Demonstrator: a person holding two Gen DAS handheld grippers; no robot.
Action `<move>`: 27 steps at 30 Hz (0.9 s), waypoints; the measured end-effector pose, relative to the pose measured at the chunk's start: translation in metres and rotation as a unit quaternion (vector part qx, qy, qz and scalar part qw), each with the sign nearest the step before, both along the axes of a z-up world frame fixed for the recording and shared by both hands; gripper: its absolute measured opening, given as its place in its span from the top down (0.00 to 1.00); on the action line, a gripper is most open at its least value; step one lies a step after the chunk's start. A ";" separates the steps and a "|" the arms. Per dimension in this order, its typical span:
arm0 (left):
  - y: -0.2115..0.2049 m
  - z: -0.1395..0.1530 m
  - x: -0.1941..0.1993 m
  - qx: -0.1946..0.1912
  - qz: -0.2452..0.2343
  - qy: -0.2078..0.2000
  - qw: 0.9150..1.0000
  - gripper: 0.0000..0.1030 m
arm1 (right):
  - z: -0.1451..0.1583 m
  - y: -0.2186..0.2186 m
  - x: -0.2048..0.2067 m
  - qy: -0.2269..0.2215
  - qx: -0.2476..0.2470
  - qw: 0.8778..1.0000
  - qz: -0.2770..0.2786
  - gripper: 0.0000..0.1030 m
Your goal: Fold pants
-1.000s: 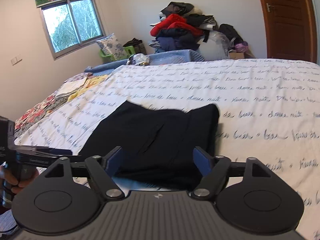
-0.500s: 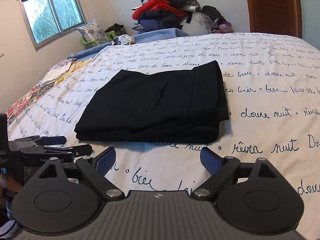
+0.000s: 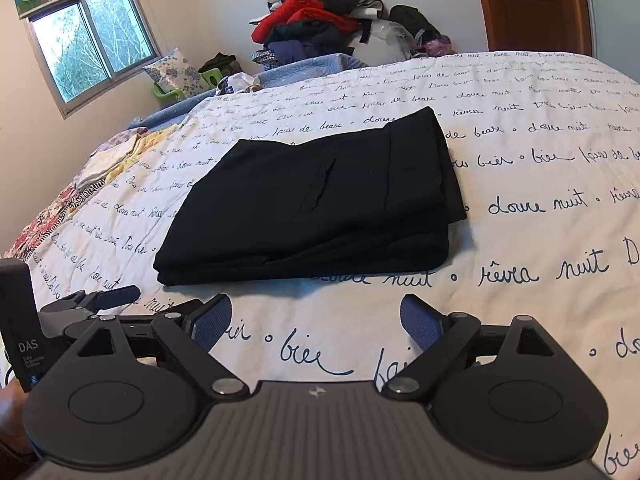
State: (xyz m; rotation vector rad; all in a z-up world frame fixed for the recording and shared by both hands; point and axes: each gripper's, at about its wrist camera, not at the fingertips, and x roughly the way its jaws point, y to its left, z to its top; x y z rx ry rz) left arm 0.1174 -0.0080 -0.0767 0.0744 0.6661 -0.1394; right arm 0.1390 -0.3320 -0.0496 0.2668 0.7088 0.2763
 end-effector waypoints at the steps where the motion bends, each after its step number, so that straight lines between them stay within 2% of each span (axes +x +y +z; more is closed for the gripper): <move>1: 0.000 0.000 0.000 0.000 0.000 0.000 1.000 0.00 | -0.001 0.001 0.000 0.000 0.001 1.000 0.001 0.11; 11: 0.002 -0.001 0.001 -0.005 -0.001 0.001 1.000 0.00 | 0.002 0.001 0.000 -0.003 0.007 1.000 -0.004 0.10; 18: 0.005 -0.001 0.002 -0.008 -0.001 0.002 1.000 0.00 | 0.009 -0.018 0.005 -0.005 0.047 0.999 -0.026 0.10; 27: 0.005 -0.001 0.002 -0.008 -0.001 0.002 1.000 0.00 | -0.001 -0.030 0.012 0.019 0.075 0.996 -0.034 0.10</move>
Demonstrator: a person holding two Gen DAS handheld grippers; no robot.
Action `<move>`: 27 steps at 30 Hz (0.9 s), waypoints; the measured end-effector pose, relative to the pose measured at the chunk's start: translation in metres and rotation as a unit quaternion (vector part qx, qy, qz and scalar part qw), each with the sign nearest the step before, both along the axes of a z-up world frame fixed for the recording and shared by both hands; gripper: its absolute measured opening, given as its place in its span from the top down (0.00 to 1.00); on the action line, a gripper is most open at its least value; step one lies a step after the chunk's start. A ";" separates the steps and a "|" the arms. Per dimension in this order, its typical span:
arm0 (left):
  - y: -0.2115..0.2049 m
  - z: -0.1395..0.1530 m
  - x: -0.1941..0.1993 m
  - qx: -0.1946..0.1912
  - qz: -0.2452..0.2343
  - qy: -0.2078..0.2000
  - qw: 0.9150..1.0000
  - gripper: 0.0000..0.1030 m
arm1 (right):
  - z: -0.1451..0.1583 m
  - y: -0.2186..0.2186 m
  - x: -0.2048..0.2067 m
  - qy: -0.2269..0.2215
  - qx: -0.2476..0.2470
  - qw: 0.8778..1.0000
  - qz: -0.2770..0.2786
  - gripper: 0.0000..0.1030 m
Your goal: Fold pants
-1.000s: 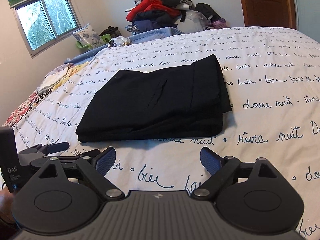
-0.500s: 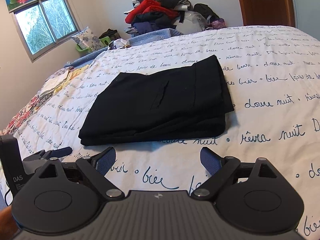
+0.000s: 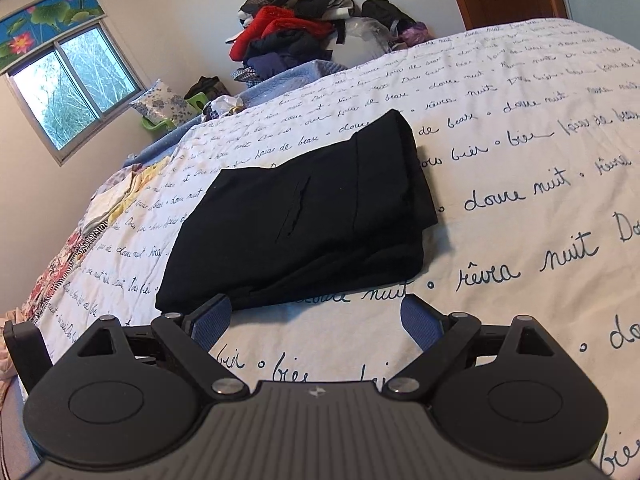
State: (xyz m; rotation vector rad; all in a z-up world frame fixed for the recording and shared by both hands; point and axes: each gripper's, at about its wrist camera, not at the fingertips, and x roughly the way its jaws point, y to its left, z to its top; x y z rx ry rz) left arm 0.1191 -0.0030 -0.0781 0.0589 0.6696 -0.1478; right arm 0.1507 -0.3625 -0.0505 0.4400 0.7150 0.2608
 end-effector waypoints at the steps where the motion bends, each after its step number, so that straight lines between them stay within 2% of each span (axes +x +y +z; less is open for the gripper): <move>1: 0.000 0.000 0.000 0.000 0.000 0.000 1.000 0.00 | -0.001 0.000 0.002 0.005 0.003 1.000 0.002 0.10; 4: 0.000 0.000 0.000 0.000 0.000 0.000 1.000 0.00 | 0.001 -0.002 0.006 0.004 0.002 1.000 0.008 0.10; 12: 0.000 0.000 0.000 0.000 0.000 0.000 1.000 0.00 | 0.003 -0.019 0.027 -0.034 -0.024 0.999 0.024 0.10; 19: 0.000 0.000 0.000 0.000 0.000 0.000 1.000 0.00 | -0.030 -0.022 0.041 0.003 0.002 1.000 0.015 0.10; 22: 0.000 0.000 0.000 0.000 0.000 0.000 1.000 0.00 | -0.030 -0.013 0.034 -0.009 -0.017 1.000 0.023 0.07; 27: 0.000 0.000 0.000 0.000 0.000 0.000 1.000 0.00 | -0.026 -0.008 0.033 -0.005 -0.037 0.999 0.032 0.07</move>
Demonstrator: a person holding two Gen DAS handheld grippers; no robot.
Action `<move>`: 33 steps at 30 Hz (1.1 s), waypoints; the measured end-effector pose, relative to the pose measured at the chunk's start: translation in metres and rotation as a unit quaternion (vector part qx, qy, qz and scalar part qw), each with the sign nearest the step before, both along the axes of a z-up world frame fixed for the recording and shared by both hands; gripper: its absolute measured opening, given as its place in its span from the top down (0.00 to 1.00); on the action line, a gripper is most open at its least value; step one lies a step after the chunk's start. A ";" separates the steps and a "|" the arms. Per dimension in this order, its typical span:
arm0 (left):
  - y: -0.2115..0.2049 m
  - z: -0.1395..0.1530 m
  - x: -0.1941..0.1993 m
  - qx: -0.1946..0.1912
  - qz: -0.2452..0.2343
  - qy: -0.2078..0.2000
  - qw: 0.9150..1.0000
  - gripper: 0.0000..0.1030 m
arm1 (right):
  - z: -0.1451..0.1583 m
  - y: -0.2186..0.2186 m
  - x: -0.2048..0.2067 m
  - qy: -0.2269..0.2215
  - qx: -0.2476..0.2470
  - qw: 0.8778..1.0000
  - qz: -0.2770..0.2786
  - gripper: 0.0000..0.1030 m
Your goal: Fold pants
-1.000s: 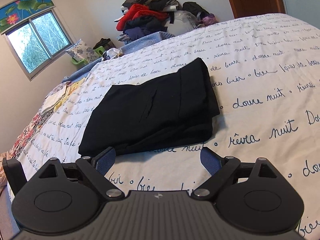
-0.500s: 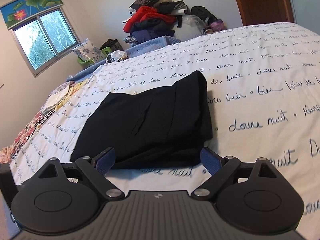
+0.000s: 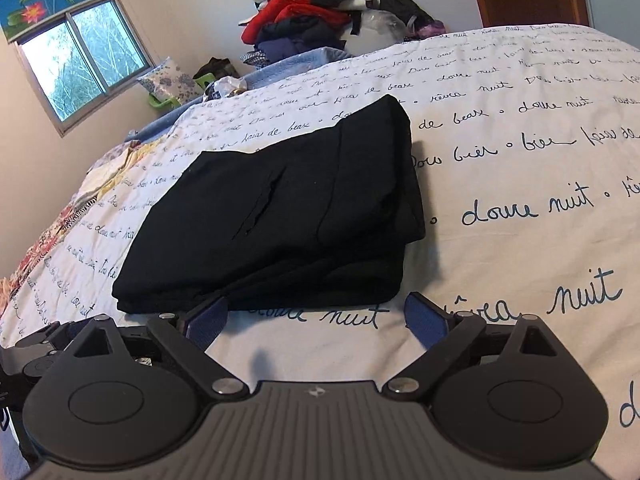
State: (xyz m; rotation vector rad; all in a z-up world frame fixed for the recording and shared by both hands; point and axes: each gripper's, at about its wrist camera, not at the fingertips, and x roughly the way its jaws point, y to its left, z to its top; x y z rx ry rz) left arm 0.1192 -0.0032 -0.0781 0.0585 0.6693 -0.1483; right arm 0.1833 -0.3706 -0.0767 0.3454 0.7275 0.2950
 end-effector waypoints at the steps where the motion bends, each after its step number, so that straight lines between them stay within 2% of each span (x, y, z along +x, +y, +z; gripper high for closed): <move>1: 0.000 0.000 0.000 0.000 0.000 0.000 1.000 0.00 | 0.000 -0.001 0.001 0.000 0.002 1.000 0.000 0.07; 33: 0.000 0.000 0.000 0.000 0.000 0.000 1.000 0.00 | -0.007 -0.004 0.002 -0.014 0.026 1.000 -0.005 0.03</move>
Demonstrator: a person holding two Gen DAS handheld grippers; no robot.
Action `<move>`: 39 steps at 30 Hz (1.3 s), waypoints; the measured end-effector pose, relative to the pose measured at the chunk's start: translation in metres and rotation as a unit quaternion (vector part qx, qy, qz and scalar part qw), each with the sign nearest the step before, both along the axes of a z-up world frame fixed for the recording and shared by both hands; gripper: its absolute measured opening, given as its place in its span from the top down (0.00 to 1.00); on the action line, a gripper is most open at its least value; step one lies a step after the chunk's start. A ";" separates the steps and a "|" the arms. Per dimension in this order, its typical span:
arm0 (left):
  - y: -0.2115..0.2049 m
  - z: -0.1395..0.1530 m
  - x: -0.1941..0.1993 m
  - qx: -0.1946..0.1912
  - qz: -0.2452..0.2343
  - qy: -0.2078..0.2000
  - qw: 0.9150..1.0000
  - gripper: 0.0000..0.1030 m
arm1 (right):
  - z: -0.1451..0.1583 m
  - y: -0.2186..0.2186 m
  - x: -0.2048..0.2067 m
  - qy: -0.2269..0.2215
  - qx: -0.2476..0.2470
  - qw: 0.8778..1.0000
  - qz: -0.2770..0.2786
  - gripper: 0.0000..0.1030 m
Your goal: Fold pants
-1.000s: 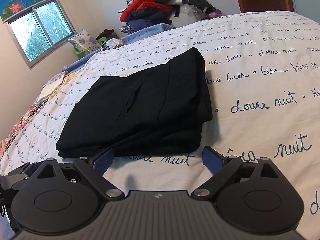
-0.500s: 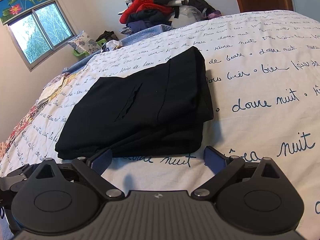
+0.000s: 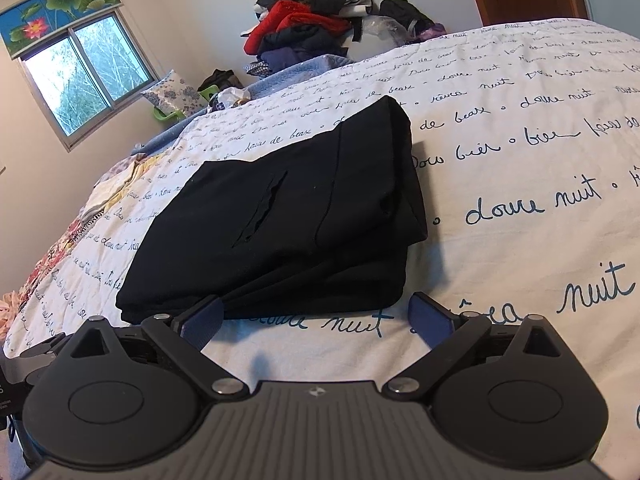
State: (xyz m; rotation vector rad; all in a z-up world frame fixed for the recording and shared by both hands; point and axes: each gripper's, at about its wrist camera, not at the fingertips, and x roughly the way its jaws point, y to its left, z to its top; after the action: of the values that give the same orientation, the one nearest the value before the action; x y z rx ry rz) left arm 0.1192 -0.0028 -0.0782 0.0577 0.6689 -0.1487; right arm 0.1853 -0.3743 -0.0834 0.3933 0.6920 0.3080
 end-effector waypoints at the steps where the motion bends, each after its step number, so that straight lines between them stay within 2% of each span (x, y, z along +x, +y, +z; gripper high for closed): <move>1: 0.000 0.000 0.000 0.000 0.000 0.000 1.000 0.00 | 0.000 0.000 0.000 -0.001 0.001 1.000 -0.003 0.03; 15: 0.000 0.000 0.000 -0.002 0.000 0.000 1.000 0.00 | 0.009 0.016 -0.029 -0.040 0.042 0.998 -0.003 0.03; 21: 0.001 0.000 0.001 -0.001 0.000 0.000 1.000 0.00 | 0.011 0.033 -0.038 -0.049 -0.011 0.999 -0.003 0.03; 31: 0.000 0.000 0.000 -0.002 -0.001 0.000 1.000 0.00 | 0.002 0.050 -0.040 -0.046 -0.052 0.998 0.013 0.03; 35: -0.005 0.001 0.000 0.009 -0.002 0.000 1.000 0.00 | 0.003 0.056 -0.042 -0.047 -0.063 0.996 0.028 0.03; 39: -0.002 0.003 0.003 0.006 -0.007 0.011 1.000 0.00 | -0.001 0.062 -0.042 -0.043 -0.086 0.995 0.034 0.03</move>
State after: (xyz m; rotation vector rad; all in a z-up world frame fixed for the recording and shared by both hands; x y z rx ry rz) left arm 0.1223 -0.0047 -0.0750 0.0725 0.6922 -0.1579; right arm 0.1431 -0.3126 -0.0846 0.1928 0.6431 0.3246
